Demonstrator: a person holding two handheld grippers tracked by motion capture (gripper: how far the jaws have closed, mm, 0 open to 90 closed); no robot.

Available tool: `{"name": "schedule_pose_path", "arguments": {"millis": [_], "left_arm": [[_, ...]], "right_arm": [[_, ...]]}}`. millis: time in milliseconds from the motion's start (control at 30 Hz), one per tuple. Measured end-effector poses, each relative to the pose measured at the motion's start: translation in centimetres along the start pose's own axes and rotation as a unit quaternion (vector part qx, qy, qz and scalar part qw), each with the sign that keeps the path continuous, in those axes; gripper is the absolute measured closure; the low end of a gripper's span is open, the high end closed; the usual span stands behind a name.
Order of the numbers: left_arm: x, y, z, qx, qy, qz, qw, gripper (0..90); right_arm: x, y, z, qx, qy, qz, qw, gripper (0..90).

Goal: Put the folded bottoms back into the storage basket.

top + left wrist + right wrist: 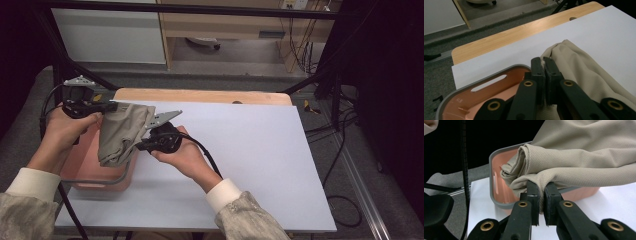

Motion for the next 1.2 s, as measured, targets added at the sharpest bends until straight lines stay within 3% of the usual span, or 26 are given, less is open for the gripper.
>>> {"name": "schedule_pose_path", "arguments": {"millis": [467,1200], "left_arm": [[-1.2,1.0,1.0,0.002,0.008,-0.007,0.9999,88.0],[-1.9,1.0,1.7,0.001,0.017,-0.01,0.9998,88.0]], "right_arm": [[-0.4,-1.9,0.0,0.0,0.006,-0.001,1.0,85.2],[-1.3,-3.1,0.1,0.001,0.008,-0.01,0.9999,85.2]]}}
Point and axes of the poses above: each handheld gripper's, and its own axes: y roughly backward along the jaws, z roughly out of its underside, x roughly to its right, the point moved 9 cm from there along -y, roughly forward along the jaws, and after that the axes turned 11 degrees about z, right-handed, at the moved point
